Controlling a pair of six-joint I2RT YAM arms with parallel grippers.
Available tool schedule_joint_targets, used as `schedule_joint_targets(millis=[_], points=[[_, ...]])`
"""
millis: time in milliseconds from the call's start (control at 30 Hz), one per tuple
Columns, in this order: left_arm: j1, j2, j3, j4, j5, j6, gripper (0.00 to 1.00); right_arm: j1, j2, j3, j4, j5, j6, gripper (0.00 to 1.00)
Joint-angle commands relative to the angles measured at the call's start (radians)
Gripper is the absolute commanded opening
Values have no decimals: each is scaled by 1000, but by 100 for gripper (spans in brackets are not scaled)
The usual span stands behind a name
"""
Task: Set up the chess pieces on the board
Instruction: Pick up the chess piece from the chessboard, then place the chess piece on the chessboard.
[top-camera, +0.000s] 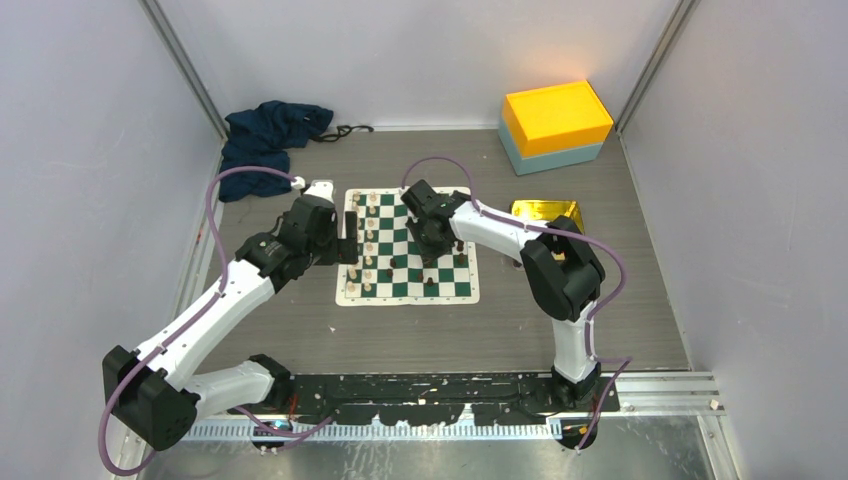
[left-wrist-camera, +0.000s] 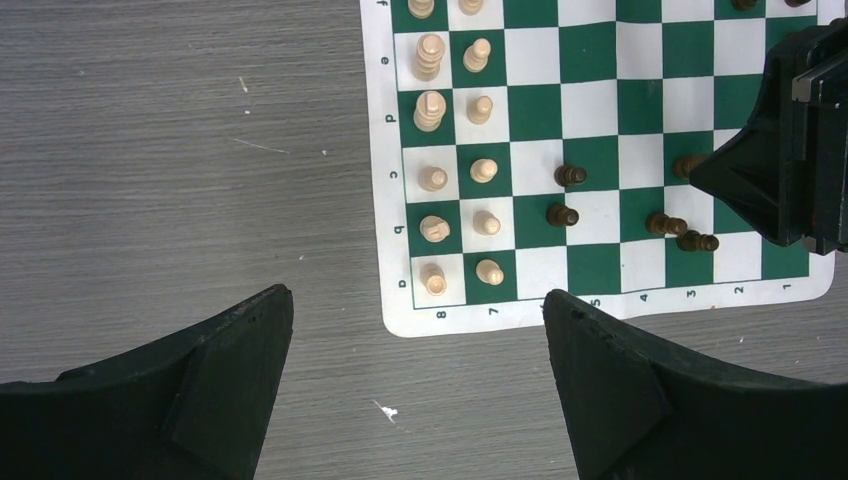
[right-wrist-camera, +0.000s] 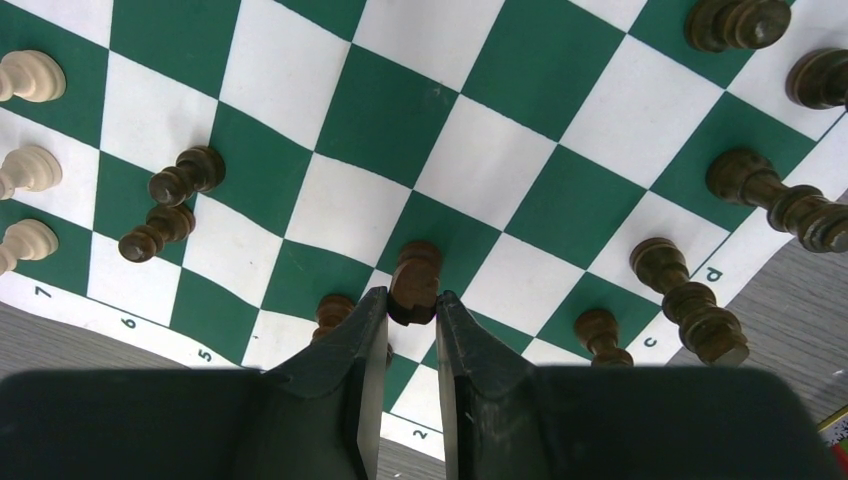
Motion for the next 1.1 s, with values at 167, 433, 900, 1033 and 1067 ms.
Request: schedule_joint_targets(millis=[167,433,900,1033,1067], points=[[5,-28,0,27,-2,-16,96,-2,-78,41,0,37,-3,14],[6,-29,-2,31,10,-22,96,-2,-163,2,-20,83,15,14],[6,2,-2,51,37,-24,96,-2,-343,-163,-40,137,104,14],[5,9,-2,54,40,-22,96,-3,-380,-209,-40,144,132,14],[5,10,-2,56,40,-21,96,-3,-386,-218,-40,146,135,14]])
